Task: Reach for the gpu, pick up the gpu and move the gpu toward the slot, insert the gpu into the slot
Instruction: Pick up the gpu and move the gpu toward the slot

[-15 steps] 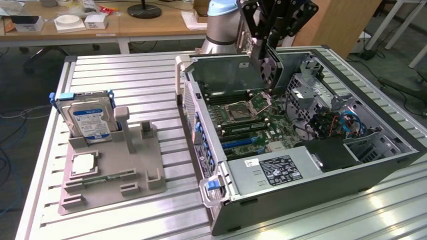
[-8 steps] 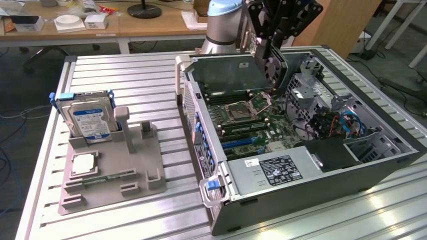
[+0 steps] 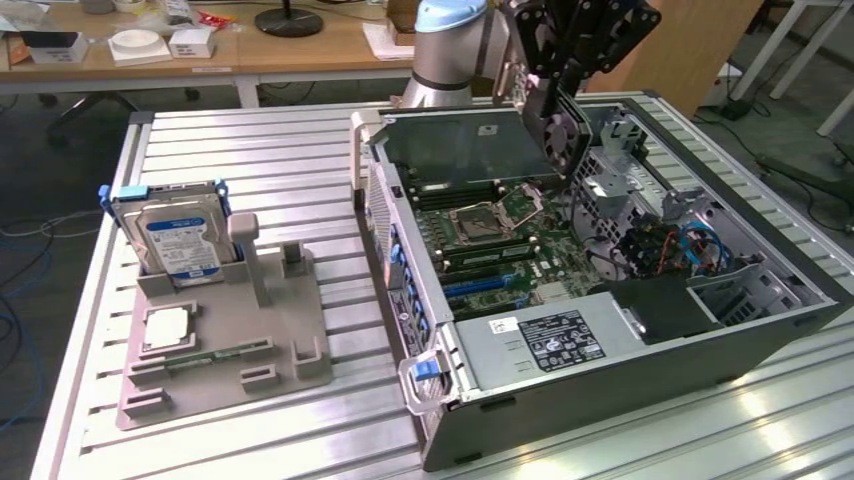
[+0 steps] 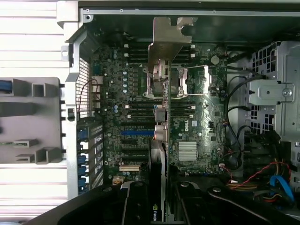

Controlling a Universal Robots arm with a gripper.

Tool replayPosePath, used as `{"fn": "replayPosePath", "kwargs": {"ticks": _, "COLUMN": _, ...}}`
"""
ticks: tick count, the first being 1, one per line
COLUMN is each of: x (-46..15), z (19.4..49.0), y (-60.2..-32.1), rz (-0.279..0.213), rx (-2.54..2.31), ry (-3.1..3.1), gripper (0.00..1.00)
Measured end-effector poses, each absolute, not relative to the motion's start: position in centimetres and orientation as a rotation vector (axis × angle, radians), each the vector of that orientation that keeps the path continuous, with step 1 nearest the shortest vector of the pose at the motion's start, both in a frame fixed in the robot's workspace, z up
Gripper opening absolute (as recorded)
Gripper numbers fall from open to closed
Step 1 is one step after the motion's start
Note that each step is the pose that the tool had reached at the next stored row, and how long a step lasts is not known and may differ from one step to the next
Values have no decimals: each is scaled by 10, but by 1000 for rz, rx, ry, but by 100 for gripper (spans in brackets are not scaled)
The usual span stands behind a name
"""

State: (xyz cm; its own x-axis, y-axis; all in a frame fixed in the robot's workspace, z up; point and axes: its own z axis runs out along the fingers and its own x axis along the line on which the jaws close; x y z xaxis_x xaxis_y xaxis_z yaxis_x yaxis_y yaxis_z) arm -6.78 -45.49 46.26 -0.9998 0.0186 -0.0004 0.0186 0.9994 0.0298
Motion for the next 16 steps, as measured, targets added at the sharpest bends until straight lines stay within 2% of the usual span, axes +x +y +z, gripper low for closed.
{"fn": "replayPosePath", "kwargs": {"ticks": 16, "x": -41, "z": 463, "y": -455, "rz": 47, "rx": 29, "ry": 3140, "gripper": 26}}
